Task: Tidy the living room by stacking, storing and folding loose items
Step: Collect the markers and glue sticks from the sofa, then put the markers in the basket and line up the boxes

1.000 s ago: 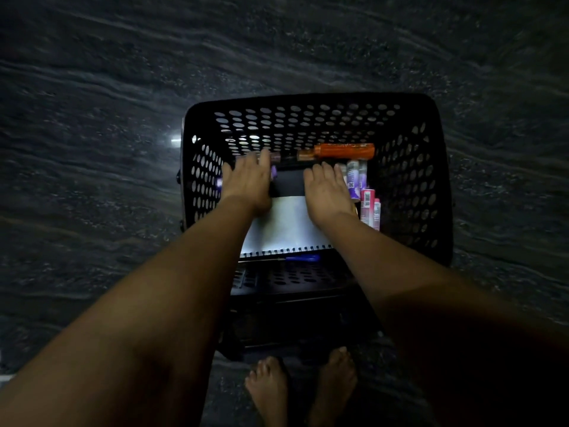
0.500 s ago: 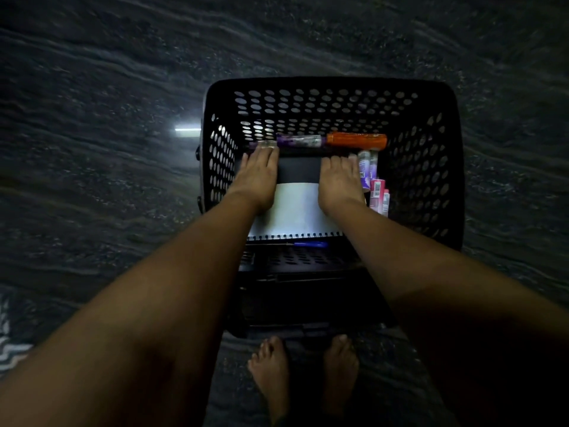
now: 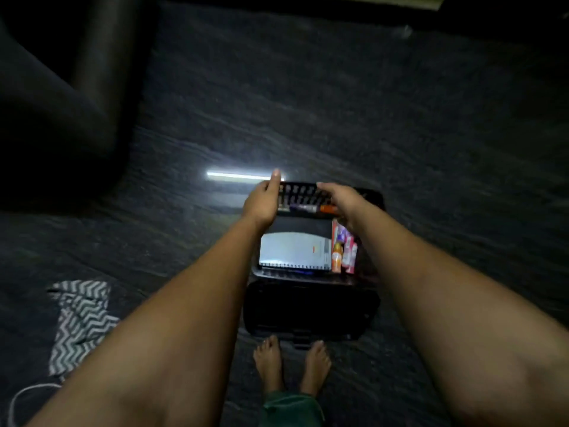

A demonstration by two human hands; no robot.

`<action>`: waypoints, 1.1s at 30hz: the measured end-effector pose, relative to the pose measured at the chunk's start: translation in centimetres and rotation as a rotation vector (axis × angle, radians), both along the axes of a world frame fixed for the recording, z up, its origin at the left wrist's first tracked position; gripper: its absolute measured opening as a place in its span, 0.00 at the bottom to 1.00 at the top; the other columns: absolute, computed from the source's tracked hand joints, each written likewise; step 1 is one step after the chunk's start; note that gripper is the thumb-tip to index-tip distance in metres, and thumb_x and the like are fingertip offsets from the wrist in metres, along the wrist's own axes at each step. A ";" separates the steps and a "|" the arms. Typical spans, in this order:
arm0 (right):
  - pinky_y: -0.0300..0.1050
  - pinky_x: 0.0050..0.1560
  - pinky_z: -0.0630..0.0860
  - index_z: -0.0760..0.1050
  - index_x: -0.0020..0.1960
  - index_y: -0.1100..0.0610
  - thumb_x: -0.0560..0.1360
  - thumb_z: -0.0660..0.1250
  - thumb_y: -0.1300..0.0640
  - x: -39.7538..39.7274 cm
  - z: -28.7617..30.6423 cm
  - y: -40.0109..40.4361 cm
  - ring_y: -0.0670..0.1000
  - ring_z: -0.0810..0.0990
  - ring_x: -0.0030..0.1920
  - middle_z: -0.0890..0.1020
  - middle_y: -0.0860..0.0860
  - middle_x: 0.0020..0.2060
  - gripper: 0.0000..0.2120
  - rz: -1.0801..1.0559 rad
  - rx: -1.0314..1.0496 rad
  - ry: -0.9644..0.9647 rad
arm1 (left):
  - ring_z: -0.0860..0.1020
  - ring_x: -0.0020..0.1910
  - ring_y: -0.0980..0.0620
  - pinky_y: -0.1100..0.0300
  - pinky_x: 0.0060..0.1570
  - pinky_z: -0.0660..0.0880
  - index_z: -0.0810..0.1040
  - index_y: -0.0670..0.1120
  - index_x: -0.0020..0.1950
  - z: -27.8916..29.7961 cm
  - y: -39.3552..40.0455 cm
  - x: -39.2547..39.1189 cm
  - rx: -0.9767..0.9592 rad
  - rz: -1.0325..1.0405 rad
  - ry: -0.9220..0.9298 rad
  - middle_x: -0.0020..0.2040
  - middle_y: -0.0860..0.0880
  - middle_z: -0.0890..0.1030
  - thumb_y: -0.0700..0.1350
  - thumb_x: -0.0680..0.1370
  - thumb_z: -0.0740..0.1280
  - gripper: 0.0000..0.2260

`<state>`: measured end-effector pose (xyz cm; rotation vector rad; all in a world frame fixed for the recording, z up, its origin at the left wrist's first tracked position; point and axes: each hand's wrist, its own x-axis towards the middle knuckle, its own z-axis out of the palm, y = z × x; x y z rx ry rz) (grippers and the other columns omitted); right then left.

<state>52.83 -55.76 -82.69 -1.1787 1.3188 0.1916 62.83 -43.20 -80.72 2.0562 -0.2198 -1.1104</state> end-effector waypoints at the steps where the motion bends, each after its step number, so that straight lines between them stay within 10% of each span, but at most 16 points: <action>1: 0.45 0.48 0.74 0.72 0.61 0.58 0.74 0.67 0.46 -0.1 3.4 0.2 0.51 0.76 0.51 0.77 0.56 0.60 0.21 0.007 -0.013 -0.020 | 0.71 0.67 0.44 0.49 0.68 0.66 0.74 0.45 0.67 3.6 0.6 0.2 -0.026 0.035 0.020 0.67 0.43 0.74 0.69 0.76 0.50 0.34; 8: 0.40 0.36 0.65 0.60 0.74 0.55 0.78 0.63 0.46 -5.1 25.0 3.9 0.49 0.70 0.55 0.66 0.52 0.70 0.29 0.021 -0.050 -0.112 | 0.61 0.74 0.47 0.52 0.71 0.57 0.61 0.43 0.76 25.6 5.1 -0.9 -0.153 0.194 -0.021 0.75 0.45 0.64 0.64 0.80 0.49 0.32; 12: 0.48 0.63 0.65 0.60 0.75 0.55 0.78 0.62 0.46 -9.0 33.1 7.7 0.54 0.62 0.73 0.62 0.51 0.74 0.29 -0.081 -0.019 -0.181 | 0.61 0.75 0.48 0.52 0.71 0.56 0.61 0.43 0.76 34.3 9.0 -3.6 -0.227 0.232 -0.039 0.76 0.44 0.63 0.64 0.80 0.50 0.33; 16: 0.53 0.70 0.60 0.61 0.74 0.51 0.75 0.65 0.41 -13.7 38.4 12.3 0.57 0.62 0.73 0.63 0.52 0.74 0.32 -0.118 0.034 -0.218 | 0.65 0.72 0.48 0.59 0.63 0.59 0.64 0.40 0.74 40.7 13.3 -8.0 -0.301 0.282 -0.097 0.73 0.43 0.67 0.55 0.83 0.53 0.25; 33: 0.56 0.71 0.56 0.59 0.76 0.53 0.76 0.63 0.42 -24.5 51.4 27.2 0.58 0.57 0.75 0.59 0.55 0.75 0.33 0.492 -0.133 -0.445 | 0.70 0.68 0.45 0.58 0.65 0.67 0.70 0.38 0.70 50.1 32.8 -29.0 -0.489 0.669 -0.312 0.68 0.42 0.73 0.50 0.83 0.57 0.21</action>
